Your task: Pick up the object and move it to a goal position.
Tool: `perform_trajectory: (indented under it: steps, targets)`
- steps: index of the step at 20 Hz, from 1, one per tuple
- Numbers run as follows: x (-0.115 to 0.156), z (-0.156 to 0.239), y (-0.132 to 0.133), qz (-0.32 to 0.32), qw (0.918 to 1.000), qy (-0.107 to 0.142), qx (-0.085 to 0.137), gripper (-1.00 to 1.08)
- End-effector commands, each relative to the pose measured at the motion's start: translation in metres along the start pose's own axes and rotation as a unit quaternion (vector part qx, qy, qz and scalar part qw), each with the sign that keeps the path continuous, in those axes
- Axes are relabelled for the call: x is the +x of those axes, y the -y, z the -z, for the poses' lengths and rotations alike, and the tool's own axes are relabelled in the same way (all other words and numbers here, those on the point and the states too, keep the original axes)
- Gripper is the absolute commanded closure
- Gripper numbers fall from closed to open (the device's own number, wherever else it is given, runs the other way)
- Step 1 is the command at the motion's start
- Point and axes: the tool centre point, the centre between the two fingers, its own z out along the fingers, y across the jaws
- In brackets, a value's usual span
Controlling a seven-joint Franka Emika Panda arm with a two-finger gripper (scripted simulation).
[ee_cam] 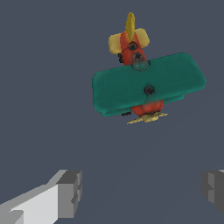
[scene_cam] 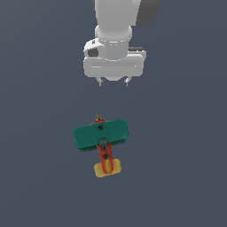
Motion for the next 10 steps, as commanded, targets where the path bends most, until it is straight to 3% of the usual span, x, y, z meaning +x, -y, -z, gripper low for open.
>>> perform_trajectory:
  steps: [1,10]
  targets:
    - [0.0,0.0,0.0,0.0,1.0,0.0,0.0,-0.2]
    - [-0.006,-0.007,0.011,0.007,0.9999,0.013,0.004,-0.2]
